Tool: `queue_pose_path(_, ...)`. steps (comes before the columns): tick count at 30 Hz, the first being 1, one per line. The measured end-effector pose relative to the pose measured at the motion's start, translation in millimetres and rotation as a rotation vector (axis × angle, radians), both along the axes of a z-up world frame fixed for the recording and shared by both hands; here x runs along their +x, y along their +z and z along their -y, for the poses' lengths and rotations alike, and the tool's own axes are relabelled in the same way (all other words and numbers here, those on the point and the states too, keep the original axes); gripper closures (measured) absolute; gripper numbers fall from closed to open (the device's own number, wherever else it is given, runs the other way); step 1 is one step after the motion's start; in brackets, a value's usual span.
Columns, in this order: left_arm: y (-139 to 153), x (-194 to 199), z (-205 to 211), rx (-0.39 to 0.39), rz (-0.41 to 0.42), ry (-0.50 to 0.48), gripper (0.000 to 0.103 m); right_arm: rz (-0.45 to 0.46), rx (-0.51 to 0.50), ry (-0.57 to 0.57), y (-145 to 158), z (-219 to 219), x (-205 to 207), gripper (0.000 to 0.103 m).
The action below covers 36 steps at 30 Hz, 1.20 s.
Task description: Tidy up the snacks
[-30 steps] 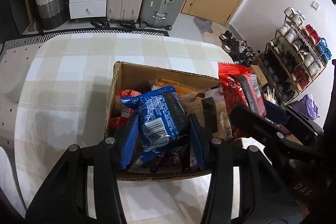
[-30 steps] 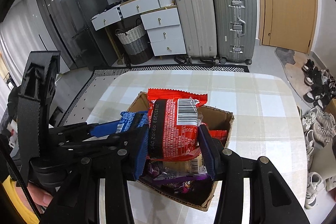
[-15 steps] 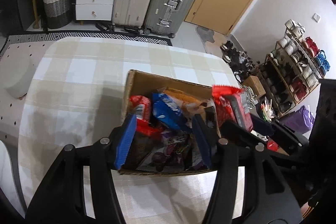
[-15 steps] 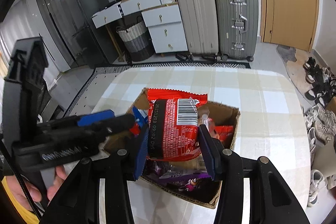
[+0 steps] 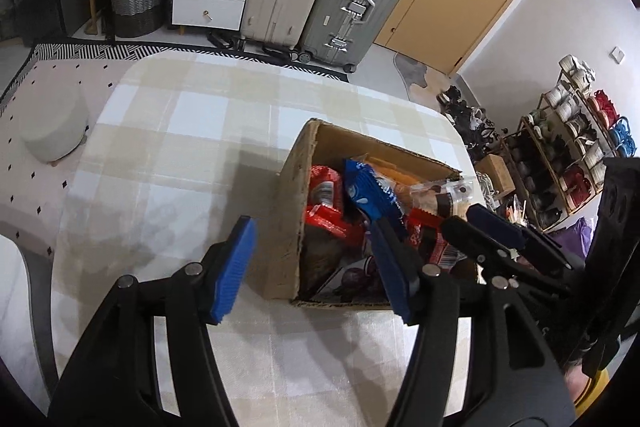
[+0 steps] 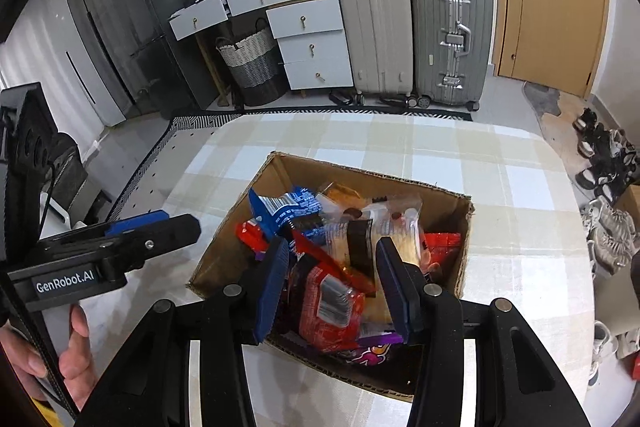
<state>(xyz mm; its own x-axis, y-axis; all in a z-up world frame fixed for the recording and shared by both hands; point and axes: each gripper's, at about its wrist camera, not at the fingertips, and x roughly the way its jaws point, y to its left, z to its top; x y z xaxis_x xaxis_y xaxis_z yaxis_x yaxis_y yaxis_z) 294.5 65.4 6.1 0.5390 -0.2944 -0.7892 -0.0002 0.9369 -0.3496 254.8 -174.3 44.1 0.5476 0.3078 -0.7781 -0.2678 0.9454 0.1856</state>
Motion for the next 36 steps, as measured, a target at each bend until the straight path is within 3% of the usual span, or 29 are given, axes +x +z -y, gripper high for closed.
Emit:
queue_pose_path(5, 6, -15, -4, -0.012, -0.001, 0.009, 0.046, 0.047, 0.021, -0.018, 16, 8, -15, 0.055)
queue_pose_path(10, 19, -56, -1, -0.012, 0.041, 0.015, 0.046, 0.100, 0.074, -0.030, 40, 21, -48, 0.054)
queue_pose_path(13, 27, -87, 4, -0.010, 0.063, 0.026, 0.045, 0.139, 0.105, -0.032, 53, 27, -76, 0.048)
queue_pose_path(15, 31, -113, 8, -0.023, 0.084, 0.038, 0.038, 0.162, 0.138, -0.037, 58, 31, -99, 0.040)
queue_pose_path(19, 34, -160, 13, -0.023, 0.140, 0.077, 0.027, 0.225, 0.188, -0.041, 61, 38, -149, 0.032)
queue_pose_path(21, 30, -184, 15, -0.003, 0.159, 0.101, 0.024, 0.255, 0.215, -0.050, 59, 41, -176, 0.019)
queue_pose_path(23, 21, -209, 17, 0.011, 0.173, 0.126, 0.024, 0.291, 0.242, -0.063, 53, 45, -201, 0.016)
queue_pose_path(29, -10, -260, 20, 0.118, 0.219, 0.187, 0.024, 0.346, 0.276, -0.053, 21, 45, -246, 0.013)
queue_pose_path(36, -41, -276, 31, 0.288, 0.253, 0.212, 0.024, 0.284, 0.231, -0.064, -22, 46, -246, 0.013)
